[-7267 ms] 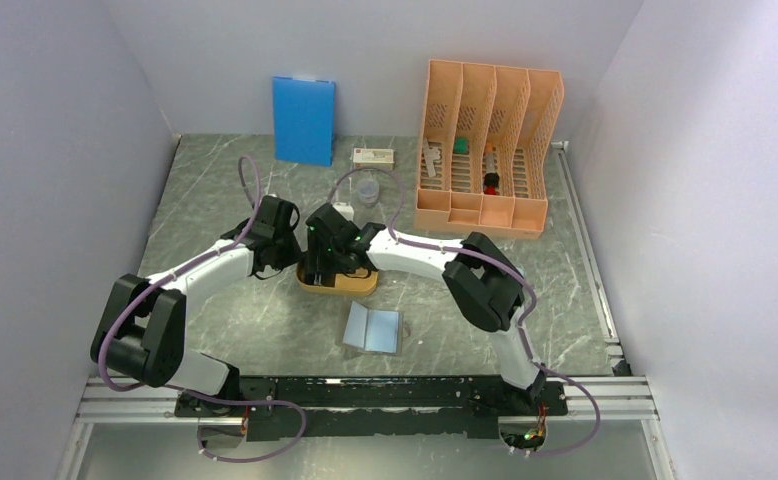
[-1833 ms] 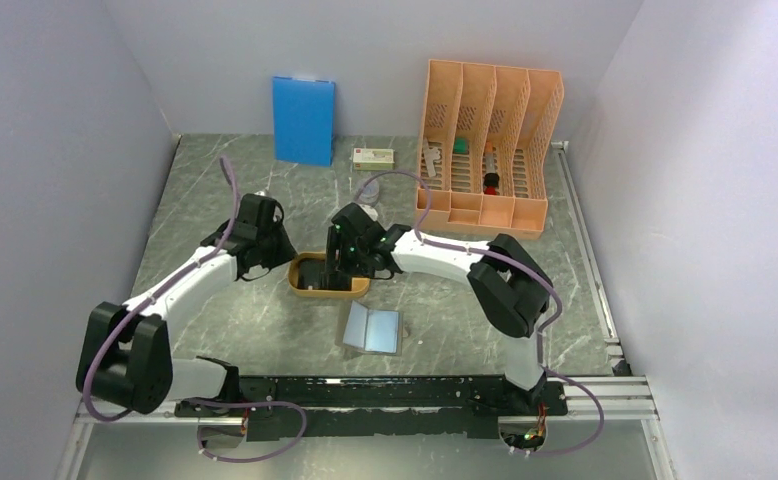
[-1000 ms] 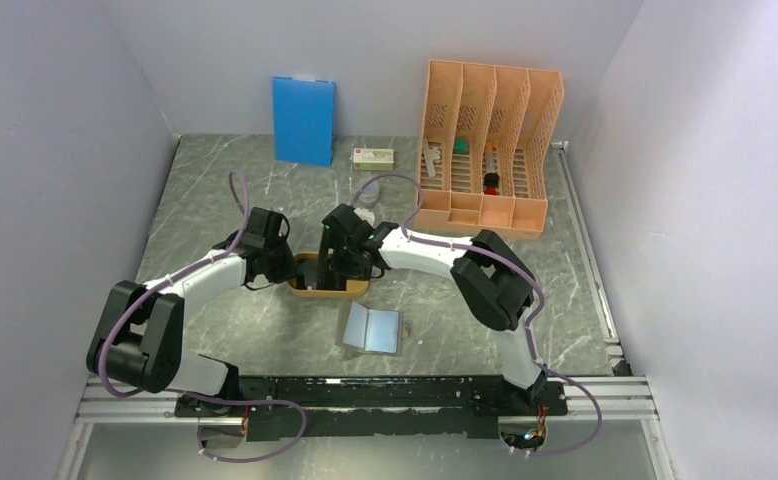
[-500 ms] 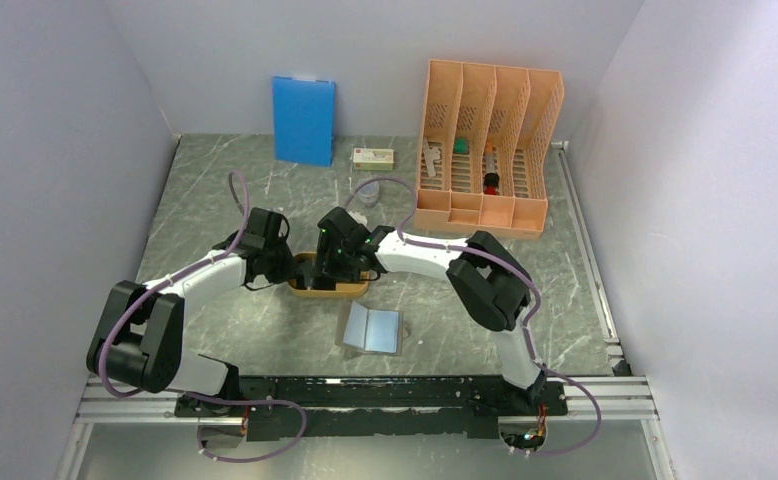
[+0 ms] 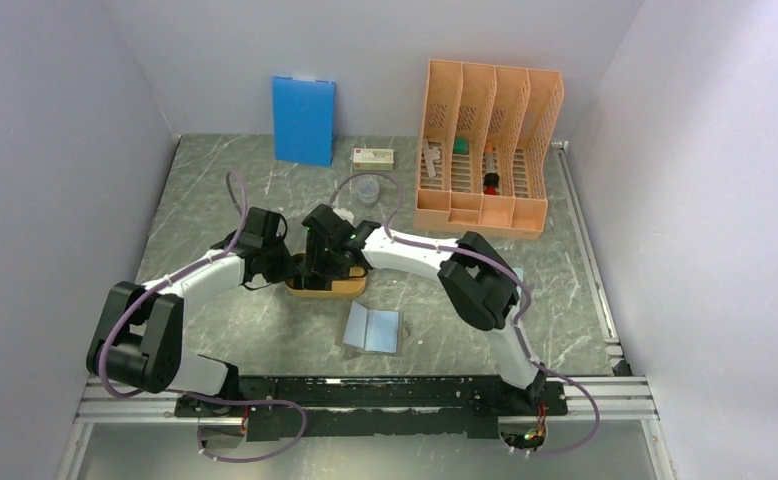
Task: Put the credit cards into the card holder
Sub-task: Adjust the credit card in the storage box.
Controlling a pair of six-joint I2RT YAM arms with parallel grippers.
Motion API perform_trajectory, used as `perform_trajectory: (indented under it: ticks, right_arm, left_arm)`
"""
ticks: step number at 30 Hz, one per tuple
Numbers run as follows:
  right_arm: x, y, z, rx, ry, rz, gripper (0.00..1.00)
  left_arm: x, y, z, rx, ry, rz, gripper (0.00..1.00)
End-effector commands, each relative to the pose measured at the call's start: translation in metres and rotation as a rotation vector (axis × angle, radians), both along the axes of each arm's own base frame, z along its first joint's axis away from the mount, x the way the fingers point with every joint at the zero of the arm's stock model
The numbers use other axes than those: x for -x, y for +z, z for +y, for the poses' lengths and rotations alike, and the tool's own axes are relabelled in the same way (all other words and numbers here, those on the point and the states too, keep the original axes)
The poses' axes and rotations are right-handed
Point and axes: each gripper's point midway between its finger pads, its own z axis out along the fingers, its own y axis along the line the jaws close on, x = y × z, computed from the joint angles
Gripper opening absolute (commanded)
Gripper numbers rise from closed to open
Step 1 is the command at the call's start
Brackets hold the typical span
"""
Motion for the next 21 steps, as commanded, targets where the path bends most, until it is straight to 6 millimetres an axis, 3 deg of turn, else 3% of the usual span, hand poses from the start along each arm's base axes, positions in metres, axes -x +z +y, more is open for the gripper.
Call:
perform_trajectory:
  ticks: [1, 7, 13, 17, 21]
  right_arm:
    - [0.006, -0.016, 0.003, 0.083, 0.036, -0.009, 0.45]
    - [0.005, -0.019, 0.000, 0.133, 0.039, -0.031, 0.43]
    - [0.004, -0.021, -0.001, 0.138, 0.041, -0.031, 0.43]
    - [0.003, -0.022, 0.000, 0.142, 0.044, -0.034, 0.43]
    - [0.001, -0.021, 0.001, 0.148, 0.048, -0.039, 0.42]
  left_arm:
    - [-0.004, 0.012, -0.003, 0.011, -0.006, -0.012, 0.17]
    - [-0.008, 0.026, -0.002, 0.015, -0.001, -0.037, 0.18]
    - [-0.015, 0.053, -0.004, 0.018, -0.012, -0.081, 0.22]
    - [-0.014, 0.067, 0.001, 0.007, -0.005, -0.102, 0.22]
    - [-0.011, 0.068, 0.018, -0.031, 0.055, -0.122, 0.23]
